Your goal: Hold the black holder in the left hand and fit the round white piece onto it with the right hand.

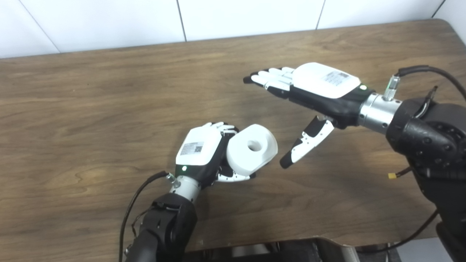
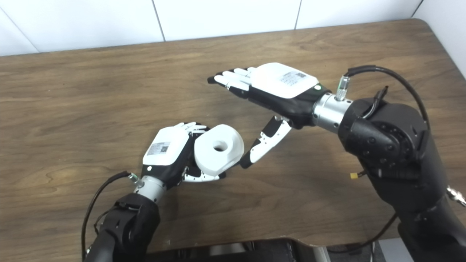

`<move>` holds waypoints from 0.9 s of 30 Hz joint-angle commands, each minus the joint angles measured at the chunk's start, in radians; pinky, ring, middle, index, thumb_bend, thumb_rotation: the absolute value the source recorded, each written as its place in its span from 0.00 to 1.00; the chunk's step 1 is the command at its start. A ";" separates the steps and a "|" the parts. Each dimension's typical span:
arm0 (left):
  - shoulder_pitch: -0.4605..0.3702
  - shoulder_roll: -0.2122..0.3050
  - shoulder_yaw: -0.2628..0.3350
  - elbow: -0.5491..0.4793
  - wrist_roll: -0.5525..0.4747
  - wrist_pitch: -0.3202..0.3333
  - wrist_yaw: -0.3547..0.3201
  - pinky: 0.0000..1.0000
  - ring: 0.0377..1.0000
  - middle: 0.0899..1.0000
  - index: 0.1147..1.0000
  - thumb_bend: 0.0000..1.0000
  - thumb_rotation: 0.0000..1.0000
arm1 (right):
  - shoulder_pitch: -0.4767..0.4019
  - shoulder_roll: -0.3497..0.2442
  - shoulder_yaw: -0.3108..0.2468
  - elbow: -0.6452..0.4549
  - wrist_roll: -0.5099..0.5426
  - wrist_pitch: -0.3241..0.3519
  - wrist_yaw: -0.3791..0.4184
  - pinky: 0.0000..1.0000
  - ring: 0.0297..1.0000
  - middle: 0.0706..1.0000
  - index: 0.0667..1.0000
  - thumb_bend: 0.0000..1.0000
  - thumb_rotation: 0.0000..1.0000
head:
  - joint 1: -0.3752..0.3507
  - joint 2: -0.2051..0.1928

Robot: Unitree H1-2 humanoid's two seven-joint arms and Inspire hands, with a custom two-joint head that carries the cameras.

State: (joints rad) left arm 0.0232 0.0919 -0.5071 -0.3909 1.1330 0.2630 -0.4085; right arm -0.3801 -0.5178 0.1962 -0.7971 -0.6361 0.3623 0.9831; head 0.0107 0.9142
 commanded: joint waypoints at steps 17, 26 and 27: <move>0.034 0.042 0.069 -0.086 0.045 0.044 -0.281 0.92 0.92 0.90 0.89 0.82 0.29 | -0.038 -0.045 -0.026 0.002 0.018 0.006 -0.037 1.00 1.00 1.00 0.99 1.00 0.54 | 0.013 0.000; 0.046 0.074 0.112 -0.091 0.035 0.024 -0.284 0.94 0.93 0.91 0.93 0.82 0.32 | -0.046 -0.048 -0.019 0.011 0.009 -0.001 -0.037 1.00 1.00 1.00 0.99 1.00 0.53 | 0.020 -0.006; 0.047 0.078 0.120 -0.092 0.029 0.022 -0.282 0.94 0.93 0.92 0.93 0.82 0.32 | -0.045 -0.048 -0.019 0.013 0.009 -0.003 -0.039 1.00 1.00 1.00 0.99 1.00 0.53 | 0.024 -0.008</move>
State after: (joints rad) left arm 0.0363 0.1328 -0.4177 -0.4995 1.1586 0.2520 -0.6401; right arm -0.3879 -0.5410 0.1896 -0.7761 -0.6233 0.3745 0.9719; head 0.0337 0.9051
